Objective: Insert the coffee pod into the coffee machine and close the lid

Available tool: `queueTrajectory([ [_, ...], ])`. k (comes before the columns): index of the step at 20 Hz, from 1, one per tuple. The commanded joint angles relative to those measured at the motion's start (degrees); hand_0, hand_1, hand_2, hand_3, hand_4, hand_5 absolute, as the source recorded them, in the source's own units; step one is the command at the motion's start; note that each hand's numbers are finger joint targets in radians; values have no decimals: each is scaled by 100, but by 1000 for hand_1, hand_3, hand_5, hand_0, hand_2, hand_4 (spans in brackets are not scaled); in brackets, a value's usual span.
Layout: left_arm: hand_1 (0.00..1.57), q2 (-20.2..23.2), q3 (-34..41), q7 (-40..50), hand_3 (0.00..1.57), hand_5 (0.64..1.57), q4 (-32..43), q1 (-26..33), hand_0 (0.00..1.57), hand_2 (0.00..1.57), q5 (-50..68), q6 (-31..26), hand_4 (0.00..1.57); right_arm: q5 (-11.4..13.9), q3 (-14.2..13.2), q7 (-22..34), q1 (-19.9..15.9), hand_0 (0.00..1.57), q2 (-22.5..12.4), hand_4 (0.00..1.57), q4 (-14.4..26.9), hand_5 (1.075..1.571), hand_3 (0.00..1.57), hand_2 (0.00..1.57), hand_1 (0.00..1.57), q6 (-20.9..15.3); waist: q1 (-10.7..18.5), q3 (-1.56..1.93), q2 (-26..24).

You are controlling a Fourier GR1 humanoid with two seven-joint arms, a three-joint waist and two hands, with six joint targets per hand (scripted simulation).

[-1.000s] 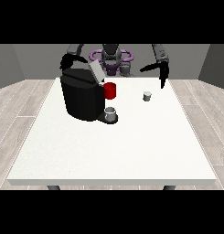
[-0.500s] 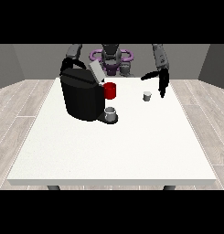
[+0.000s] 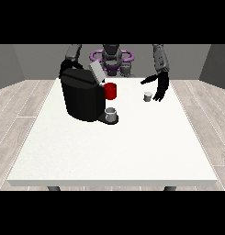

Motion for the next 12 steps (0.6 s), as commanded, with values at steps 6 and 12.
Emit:
queueTrajectory([
  [6,580,118,-195,-562,472,1571,831,-174,580,719,-823,613,0,-87,49,-15,-209,0,61,435,-2,1571,0,0,0,49,-210,-1,365],
  [12,645,87,-374,-349,527,1571,875,-531,645,788,-1289,911,0,-130,-163,-259,-283,0,-129,520,341,1571,0,0,0,164,-137,2,237],
])
